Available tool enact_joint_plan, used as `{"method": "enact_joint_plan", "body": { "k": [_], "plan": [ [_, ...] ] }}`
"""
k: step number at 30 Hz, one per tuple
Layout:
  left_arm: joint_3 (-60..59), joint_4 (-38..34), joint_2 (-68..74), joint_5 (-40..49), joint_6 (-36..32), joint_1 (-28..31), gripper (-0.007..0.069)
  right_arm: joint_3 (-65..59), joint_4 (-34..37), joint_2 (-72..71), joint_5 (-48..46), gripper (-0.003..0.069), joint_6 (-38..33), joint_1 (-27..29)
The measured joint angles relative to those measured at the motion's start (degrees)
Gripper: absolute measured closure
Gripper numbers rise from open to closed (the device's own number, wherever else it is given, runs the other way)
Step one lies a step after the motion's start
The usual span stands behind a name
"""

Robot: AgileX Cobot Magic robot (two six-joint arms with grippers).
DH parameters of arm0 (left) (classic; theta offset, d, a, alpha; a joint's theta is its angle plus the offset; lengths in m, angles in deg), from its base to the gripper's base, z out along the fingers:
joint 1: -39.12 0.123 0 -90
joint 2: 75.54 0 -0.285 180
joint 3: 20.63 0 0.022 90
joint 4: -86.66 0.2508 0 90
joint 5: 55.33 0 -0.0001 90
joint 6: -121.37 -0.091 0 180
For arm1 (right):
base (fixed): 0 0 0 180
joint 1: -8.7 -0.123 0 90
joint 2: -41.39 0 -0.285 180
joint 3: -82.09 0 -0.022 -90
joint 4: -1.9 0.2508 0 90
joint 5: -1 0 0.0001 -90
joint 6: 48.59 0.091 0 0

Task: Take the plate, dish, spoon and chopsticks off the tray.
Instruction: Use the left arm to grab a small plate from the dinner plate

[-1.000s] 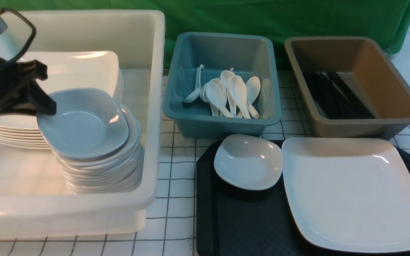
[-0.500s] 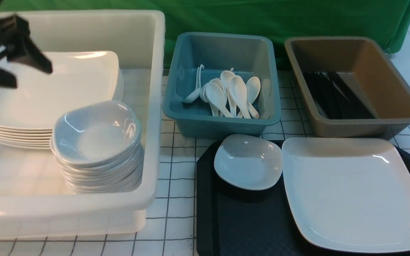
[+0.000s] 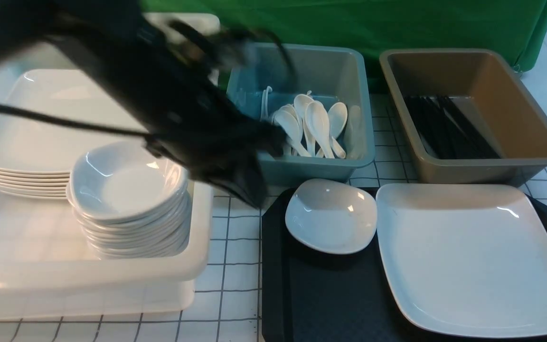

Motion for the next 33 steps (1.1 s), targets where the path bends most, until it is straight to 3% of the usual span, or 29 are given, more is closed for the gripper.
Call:
{"method": "enact_joint_plan", "body": {
  "k": [4, 8, 10, 11, 12, 13, 18, 22, 33],
  "plan": [
    [0.0, 13.02, 5.74, -4.99, 0.56, -10.35, 0.056, 0.0, 0.0, 0.0, 0.68, 0.0445, 0.0, 0.0],
    [0.0, 25.48, 10.27, -7.76, -1.78, -17.67, 0.0438, 0.0, 0.0, 0.0, 0.74, 0.044, 0.0, 0.0],
    [0.0, 27.94, 11.07, -8.46, -2.06, -18.86, 0.0398, 0.0, 0.0, 0.0, 0.74, 0.044, 0.0, 0.0],
    [0.0, 33.88, 12.84, -10.26, -2.21, -21.05, 0.032, 0.0, 0.0, 0.0, 0.74, 0.044, -0.05, 0.0],
    [0.0, 33.87, 13.06, -10.48, -2.21, -21.23, 0.0312, 0.0, 0.0, 0.0, 0.74, 0.044, -0.05, 0.0],
    [0.0, 38.11, 14.79, -13.02, -2.43, -22.49, 0.0244, 0.0, 0.0, 0.0, 0.75, 0.044, -0.05, 0.0],
    [0.0, 43.57, 18.67, -19.6, -2.86, -23.25, 0.0092, 0.0, 0.0, 0.0, 0.75, 0.0434, -0.05, 0.0],
    [0.0, 45.99, 20.76, -21.92, -2.86, -23.25, 0.0053, 0.0, 0.0, 0.0, 0.8, 0.0429, -0.05, 0.0],
    [0.0, 51.65, 23.4, -27.36, -2.86, -23.25, 0.0048, 0.0, 0.0, 0.0, 0.8, 0.0423, -0.05, 0.0]
  ]
}}
